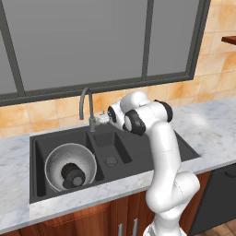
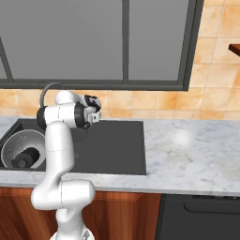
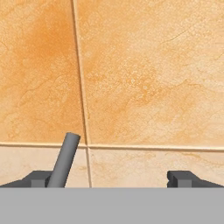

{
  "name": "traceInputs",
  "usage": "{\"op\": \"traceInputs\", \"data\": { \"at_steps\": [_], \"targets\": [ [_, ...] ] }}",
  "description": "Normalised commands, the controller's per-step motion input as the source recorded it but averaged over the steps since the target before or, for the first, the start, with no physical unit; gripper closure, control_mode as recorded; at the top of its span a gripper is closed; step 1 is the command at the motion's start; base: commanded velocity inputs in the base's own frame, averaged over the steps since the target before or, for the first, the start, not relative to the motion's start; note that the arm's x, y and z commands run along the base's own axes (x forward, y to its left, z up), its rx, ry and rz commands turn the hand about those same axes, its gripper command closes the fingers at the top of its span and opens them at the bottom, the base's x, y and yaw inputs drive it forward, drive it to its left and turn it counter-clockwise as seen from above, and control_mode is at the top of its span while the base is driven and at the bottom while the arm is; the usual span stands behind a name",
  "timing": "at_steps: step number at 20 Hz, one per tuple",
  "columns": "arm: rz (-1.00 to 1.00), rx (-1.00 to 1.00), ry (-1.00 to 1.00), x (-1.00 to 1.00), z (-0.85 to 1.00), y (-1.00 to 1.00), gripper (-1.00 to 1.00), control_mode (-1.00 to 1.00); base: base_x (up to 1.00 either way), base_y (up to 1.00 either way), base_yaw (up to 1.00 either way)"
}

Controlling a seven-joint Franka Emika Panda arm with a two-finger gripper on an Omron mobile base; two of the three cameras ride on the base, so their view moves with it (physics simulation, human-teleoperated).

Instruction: Pick the colander and jug and place them in the sink. Then turn on the water.

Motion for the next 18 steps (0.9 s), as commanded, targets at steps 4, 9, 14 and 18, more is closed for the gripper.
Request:
{"op": "traceInputs", "data": {
  "at_steps": [4,9,14,18],
  "targets": [
    [-0.01,0.04,0.0,0.0,-0.08,-0.76,-1.0,-1.0,0.0,0.0,0.0],
    [-0.01,0.04,0.0,0.0,-0.09,-0.78,-1.0,-1.0,0.0,0.0,0.0],
    [-0.02,0.04,0.0,0.0,-0.1,-0.8,-1.0,-1.0,0.0,0.0,0.0],
    [-0.01,0.05,0.0,0.0,-0.1,-0.78,-1.0,-1.0,0.0,0.0,0.0]
  ]
}}
